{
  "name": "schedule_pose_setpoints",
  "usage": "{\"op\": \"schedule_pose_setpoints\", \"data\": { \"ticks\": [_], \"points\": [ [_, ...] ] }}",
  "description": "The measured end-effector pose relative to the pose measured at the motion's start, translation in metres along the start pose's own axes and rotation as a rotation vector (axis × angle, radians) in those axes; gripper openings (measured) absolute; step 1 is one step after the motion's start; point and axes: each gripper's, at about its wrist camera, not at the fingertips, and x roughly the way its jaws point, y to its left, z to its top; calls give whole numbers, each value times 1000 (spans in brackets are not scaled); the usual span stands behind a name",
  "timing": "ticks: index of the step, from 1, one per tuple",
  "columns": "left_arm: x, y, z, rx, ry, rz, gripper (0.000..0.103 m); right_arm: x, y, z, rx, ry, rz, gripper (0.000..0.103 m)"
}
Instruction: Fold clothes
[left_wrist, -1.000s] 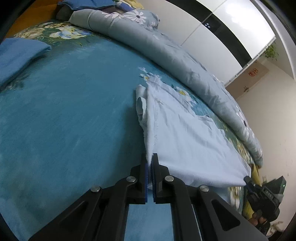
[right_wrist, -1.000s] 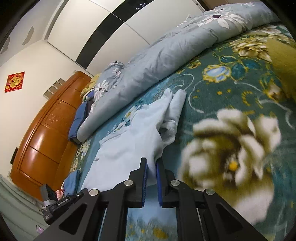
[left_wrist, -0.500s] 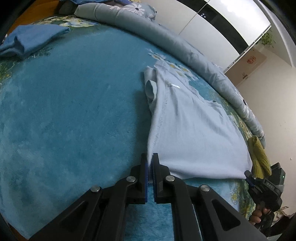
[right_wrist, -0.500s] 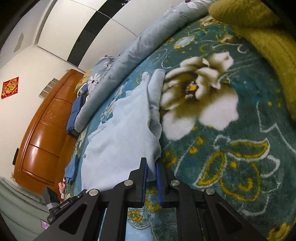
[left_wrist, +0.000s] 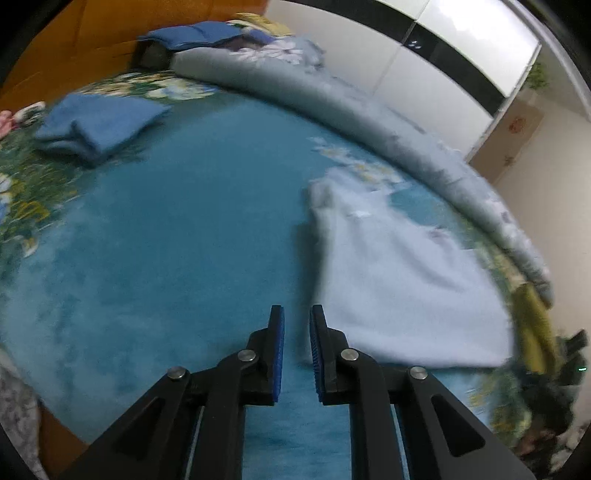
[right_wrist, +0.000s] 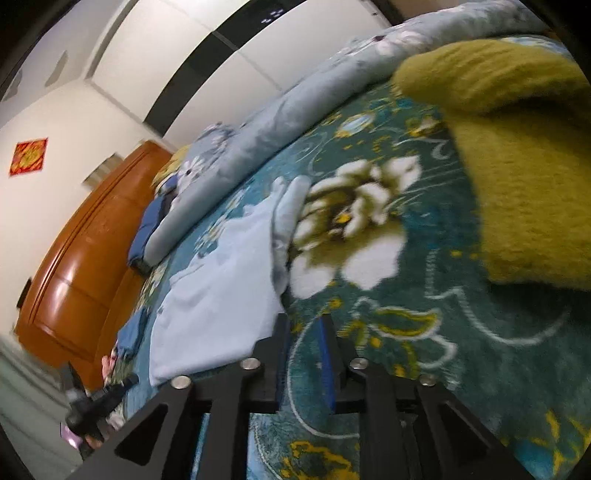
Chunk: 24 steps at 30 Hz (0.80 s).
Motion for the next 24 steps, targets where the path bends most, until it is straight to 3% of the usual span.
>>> {"op": "schedule_pose_setpoints", "data": {
  "ticks": [6, 10, 15, 18, 23, 24],
  "points": [
    [47, -96, 20, 141, 54, -132, 14, 23, 2, -7, 1, 45, 64, 30],
    [101, -144, 34, 197, 119, -120, 14, 28, 1, -2, 24, 32, 80, 30],
    [148, -151, 39, 225, 194, -72, 14, 33, 0, 6, 42, 31, 87, 30],
    [154, -153, 41, 261, 214, -76, 14, 37, 1, 12, 33, 37, 82, 30],
    [129, -131, 71, 231, 149, -141, 14, 41, 4, 39, -10, 29, 48, 30],
    [124, -123, 79, 231, 125, -122, 14, 42, 4, 46, -18, 23, 42, 32]
  ]
}}
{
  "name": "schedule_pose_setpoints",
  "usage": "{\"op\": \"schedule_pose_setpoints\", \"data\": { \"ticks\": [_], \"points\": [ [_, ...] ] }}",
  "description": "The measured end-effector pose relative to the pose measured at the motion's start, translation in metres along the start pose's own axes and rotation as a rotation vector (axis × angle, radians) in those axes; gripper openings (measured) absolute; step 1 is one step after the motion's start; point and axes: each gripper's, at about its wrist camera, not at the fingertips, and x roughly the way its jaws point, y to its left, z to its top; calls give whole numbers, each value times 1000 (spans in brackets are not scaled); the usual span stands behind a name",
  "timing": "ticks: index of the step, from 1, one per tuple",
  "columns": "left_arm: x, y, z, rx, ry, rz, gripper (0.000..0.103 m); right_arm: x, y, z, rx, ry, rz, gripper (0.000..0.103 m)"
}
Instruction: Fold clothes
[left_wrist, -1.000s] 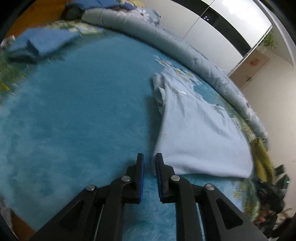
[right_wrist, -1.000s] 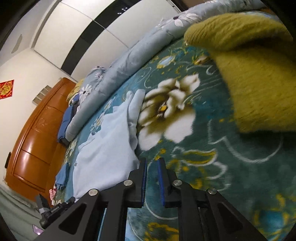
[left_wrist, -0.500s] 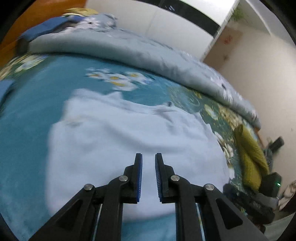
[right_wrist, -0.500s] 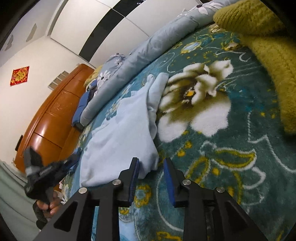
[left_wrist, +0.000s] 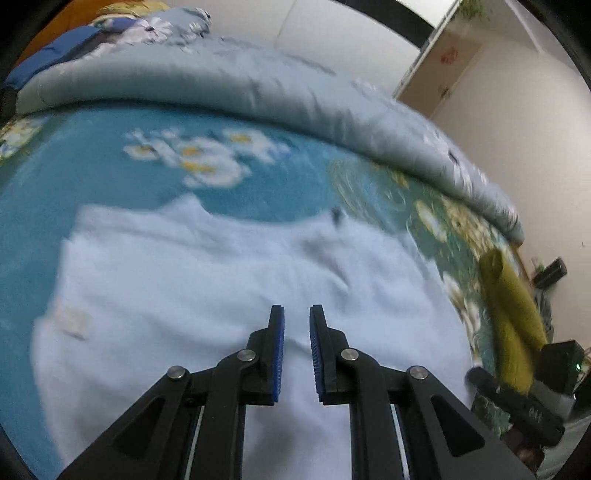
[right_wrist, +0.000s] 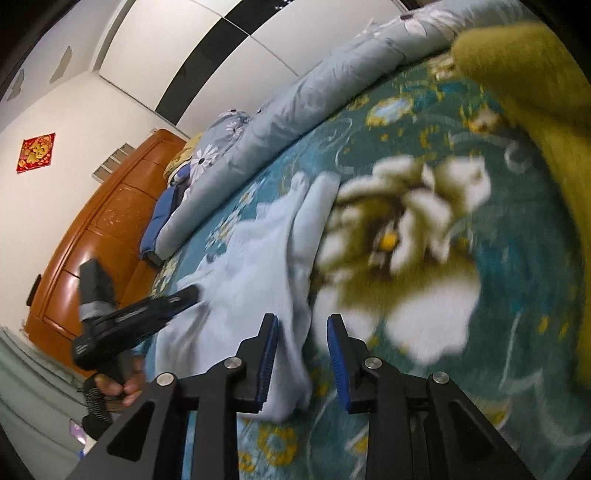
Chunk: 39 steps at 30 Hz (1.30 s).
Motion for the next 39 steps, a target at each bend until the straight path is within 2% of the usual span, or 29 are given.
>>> {"op": "schedule_pose_setpoints", "data": {
  "ticks": [4, 7, 10, 12, 15, 22, 25, 26, 27, 29, 31, 34, 36, 39],
  "points": [
    [-18, 44, 14, 13, -56, 135, 15, 19, 16, 41, -102, 9, -43, 32],
    [-18, 75, 17, 0, -37, 172, 25, 46, 27, 73, -161, 48, -69, 32],
    [-10, 94, 18, 6, -10, 188, 25, 74, 33, 95, -187, 90, -80, 32],
    [-4, 100, 17, 3, 4, 169, 25, 89, 34, 103, -197, 114, -97, 32],
    [5, 108, 20, -19, 18, 97, 25, 109, 36, 112, -209, 151, -122, 32],
    [25, 119, 38, -49, 48, 32, 25, 132, 40, 119, -248, 191, -157, 32],
    [30, 121, 42, -50, 57, 11, 25, 136, 43, 119, -254, 193, -152, 25],
    [30, 122, 42, -52, 58, 8, 19, 136, 44, 119, -256, 190, -151, 18],
    [30, 123, 41, -56, 58, 8, 7, 135, 46, 119, -270, 185, -161, 8],
    [27, 124, 39, -67, 51, 15, 6, 134, 53, 118, -320, 170, -186, 5],
    [20, 126, 38, -80, 9, 16, 5, 130, 60, 118, -367, 141, -207, 4],
    [11, 128, 39, -105, -44, 23, 5, 119, 60, 124, -365, 77, -218, 4],
    [15, 129, 40, -100, -41, 42, 5, 121, 54, 128, -343, 78, -220, 4],
    [30, 132, 39, -105, 8, 60, 5, 133, 43, 129, -315, 115, -242, 4]
  ]
}}
